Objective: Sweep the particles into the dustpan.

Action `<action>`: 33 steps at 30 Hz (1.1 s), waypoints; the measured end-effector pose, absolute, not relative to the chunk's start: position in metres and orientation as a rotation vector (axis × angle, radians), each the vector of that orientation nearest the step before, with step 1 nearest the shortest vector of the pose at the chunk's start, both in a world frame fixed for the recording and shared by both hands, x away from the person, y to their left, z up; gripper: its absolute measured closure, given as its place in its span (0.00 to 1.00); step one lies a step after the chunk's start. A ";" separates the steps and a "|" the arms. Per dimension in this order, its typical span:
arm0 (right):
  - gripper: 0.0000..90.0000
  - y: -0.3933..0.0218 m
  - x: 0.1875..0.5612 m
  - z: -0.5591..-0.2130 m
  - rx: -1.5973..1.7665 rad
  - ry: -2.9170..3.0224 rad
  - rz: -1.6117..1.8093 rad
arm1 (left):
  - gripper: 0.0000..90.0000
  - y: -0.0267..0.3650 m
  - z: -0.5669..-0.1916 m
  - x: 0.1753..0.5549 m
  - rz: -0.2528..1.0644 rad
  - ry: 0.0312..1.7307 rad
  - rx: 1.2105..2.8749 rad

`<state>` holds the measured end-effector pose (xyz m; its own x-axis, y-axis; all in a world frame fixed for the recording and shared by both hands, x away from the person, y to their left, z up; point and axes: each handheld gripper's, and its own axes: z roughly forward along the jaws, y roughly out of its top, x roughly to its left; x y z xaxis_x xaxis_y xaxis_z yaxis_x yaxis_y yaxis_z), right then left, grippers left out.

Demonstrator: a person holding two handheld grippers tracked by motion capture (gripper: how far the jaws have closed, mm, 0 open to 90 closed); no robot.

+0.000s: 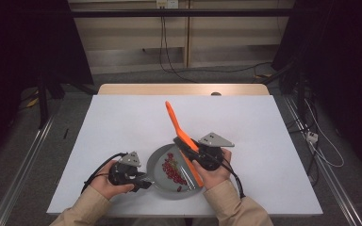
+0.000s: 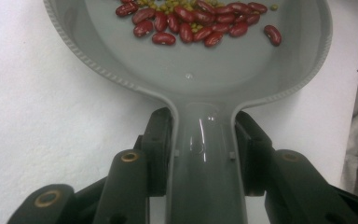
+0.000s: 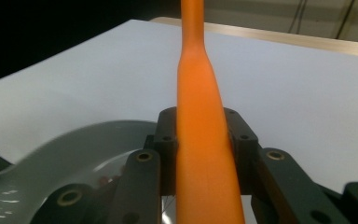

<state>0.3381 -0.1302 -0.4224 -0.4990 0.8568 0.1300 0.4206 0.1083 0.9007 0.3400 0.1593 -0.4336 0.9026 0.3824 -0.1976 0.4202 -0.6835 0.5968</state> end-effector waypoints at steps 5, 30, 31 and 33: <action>0.79 -0.147 0.342 -0.431 1.269 1.943 1.290 | 0.70 0.162 -0.434 0.342 -0.080 0.563 2.413; 0.79 -0.108 0.330 -0.436 1.225 1.996 1.378 | 0.70 0.155 -0.440 0.337 -0.051 0.591 2.360; 0.79 -0.111 0.331 -0.435 1.226 1.987 1.378 | 0.70 0.155 -0.441 0.337 -0.054 0.592 2.355; 0.79 -0.118 0.332 -0.432 1.242 1.969 1.386 | 0.71 0.156 -0.441 0.337 -0.043 0.579 2.354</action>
